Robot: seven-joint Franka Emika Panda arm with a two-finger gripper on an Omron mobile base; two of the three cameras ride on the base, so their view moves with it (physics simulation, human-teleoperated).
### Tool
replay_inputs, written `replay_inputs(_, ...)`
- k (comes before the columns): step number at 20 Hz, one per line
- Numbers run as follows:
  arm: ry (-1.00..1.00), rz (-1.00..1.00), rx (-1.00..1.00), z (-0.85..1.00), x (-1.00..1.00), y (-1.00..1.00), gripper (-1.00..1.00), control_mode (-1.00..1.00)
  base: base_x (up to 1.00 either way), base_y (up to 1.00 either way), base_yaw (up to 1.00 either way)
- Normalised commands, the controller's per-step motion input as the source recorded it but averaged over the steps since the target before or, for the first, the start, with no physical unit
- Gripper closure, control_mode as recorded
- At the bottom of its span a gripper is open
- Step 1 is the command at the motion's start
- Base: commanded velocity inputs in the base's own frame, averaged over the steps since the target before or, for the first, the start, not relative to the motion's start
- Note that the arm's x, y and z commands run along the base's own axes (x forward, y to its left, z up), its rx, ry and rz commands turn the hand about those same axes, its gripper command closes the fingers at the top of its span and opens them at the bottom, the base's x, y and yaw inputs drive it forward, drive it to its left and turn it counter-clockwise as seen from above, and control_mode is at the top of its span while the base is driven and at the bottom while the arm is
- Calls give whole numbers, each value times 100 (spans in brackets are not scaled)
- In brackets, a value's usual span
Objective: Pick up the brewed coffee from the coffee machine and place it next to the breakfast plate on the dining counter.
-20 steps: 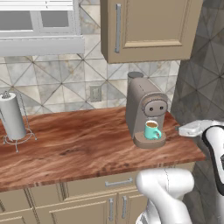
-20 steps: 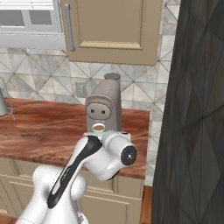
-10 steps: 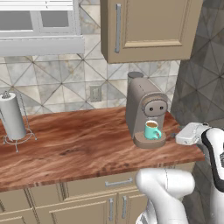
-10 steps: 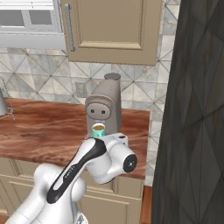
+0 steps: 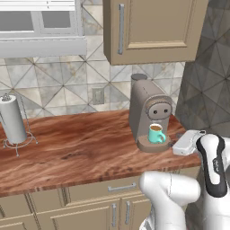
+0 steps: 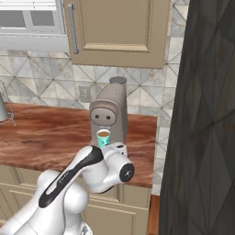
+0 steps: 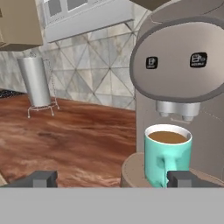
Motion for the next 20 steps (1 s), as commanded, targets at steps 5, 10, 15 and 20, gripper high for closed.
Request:
replay_inputs(5,0,0,-1,0,8,3,-100,-100,0,0,0)
replay_inputs(10,0,0,0,0,14,0,-100,-100,0,0,0)
replay_inputs(15,0,0,0,0,9,0,-100,-100,0,0,0)
replay_inputs(20,0,0,-1,-17,19,0,-100,-100,0,0,0)
